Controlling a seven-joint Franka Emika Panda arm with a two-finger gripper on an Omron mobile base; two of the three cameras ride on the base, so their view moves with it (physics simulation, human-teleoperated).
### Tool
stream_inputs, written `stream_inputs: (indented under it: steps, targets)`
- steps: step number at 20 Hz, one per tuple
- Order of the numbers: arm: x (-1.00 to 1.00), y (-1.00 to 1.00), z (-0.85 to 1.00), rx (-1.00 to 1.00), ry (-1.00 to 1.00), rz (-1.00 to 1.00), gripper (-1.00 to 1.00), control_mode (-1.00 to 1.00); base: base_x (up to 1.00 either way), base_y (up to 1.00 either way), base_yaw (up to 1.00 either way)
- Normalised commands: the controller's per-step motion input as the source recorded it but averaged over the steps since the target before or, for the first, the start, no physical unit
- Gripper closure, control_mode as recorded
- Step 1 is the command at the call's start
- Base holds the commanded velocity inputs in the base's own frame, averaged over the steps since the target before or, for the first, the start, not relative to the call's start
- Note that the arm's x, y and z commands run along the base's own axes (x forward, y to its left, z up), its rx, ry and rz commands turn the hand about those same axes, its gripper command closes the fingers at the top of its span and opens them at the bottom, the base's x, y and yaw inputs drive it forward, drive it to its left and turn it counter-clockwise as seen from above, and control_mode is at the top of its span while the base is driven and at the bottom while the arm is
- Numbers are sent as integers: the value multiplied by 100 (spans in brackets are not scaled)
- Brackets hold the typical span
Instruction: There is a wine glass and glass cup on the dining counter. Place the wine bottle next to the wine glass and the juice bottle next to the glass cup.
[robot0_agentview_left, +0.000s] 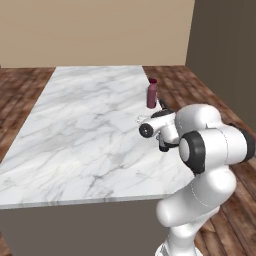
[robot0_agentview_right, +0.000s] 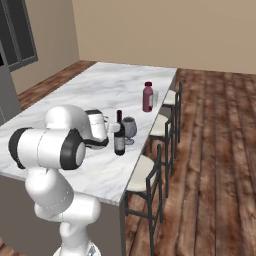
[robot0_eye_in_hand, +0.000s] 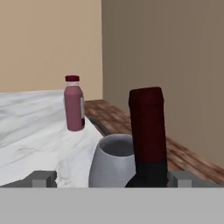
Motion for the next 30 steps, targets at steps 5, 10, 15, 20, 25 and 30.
stream_inputs:
  steps: [5,10,15,20,25,30]
  targets:
    - [-12,12,0,1,0,0,-100,-100,0,0,0]
    - [-14,9,0,2,0,0,-100,-100,0,0,0]
    - [-14,7,0,2,0,-1,-100,-100,0,0,0]
    - [-12,6,0,1,0,-2,-100,-100,0,0,0]
    - [-2,1,0,0,0,-1,-100,-100,0,0,0]
    - [-17,7,2,0,-4,0,-100,-100,0,0,0]
